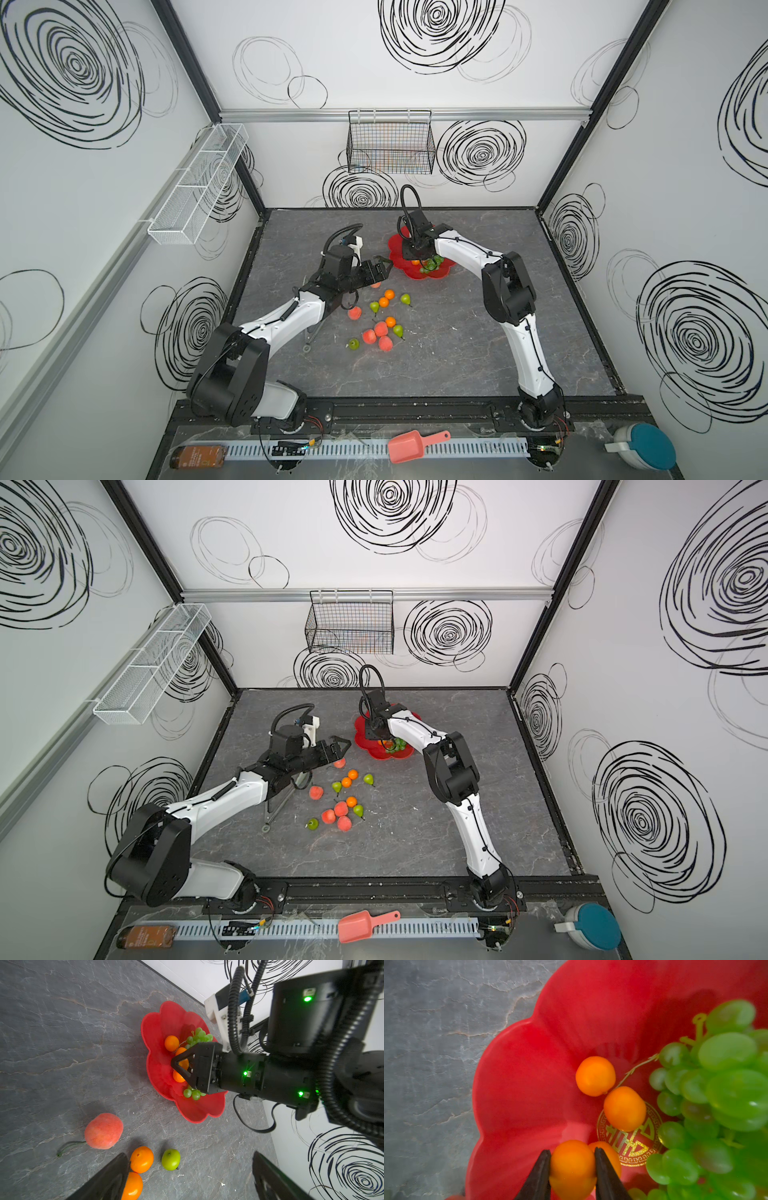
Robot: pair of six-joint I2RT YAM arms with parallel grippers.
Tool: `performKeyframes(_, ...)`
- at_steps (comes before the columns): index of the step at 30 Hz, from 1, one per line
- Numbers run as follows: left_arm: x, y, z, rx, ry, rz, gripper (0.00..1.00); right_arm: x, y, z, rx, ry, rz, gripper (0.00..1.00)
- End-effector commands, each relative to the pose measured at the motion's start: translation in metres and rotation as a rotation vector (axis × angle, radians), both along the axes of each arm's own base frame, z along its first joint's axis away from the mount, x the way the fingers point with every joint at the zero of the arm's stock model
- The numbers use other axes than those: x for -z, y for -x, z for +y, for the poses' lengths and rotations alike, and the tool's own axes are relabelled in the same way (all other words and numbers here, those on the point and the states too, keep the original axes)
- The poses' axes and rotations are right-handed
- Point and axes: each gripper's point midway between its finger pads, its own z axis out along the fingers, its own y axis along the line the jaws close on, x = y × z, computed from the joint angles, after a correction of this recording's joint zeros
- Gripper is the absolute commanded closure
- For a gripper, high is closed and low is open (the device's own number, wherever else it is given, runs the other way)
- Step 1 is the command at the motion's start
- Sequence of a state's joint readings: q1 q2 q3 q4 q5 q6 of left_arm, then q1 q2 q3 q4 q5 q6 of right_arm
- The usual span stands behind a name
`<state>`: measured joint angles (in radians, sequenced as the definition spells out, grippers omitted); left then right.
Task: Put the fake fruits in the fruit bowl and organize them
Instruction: 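Carry the kumquat over the red bowl and open the right gripper, then move the right gripper from the bowl back toward the fruit pile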
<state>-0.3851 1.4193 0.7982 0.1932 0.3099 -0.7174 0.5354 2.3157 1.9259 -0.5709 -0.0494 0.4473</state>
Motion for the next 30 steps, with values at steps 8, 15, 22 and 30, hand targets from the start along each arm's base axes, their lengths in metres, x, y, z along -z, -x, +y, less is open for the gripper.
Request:
performKeyframes(8, -0.013, -0.009, -0.002, 0.009, 0.012, -0.067, 0.04, 0.01, -0.013, -0.007, -0.002, 0.065, 0.029, 0.67)
performKeyframes(15, -0.011, -0.01, -0.002, 0.008, 0.011, -0.063, 0.04, 0.012, -0.015, -0.009, 0.0, 0.057, 0.037, 0.6)
performKeyframes(22, -0.013, -0.007, -0.001, 0.009, 0.011, -0.066, 0.04, -0.002, -0.02, -0.009, 0.0, 0.045, 0.022, 0.56)
performKeyframes(30, -0.026, 0.004, 0.0, 0.018, 0.009, -0.088, 0.04, -0.041, -0.023, -0.008, -0.002, 0.024, -0.029, 0.57)
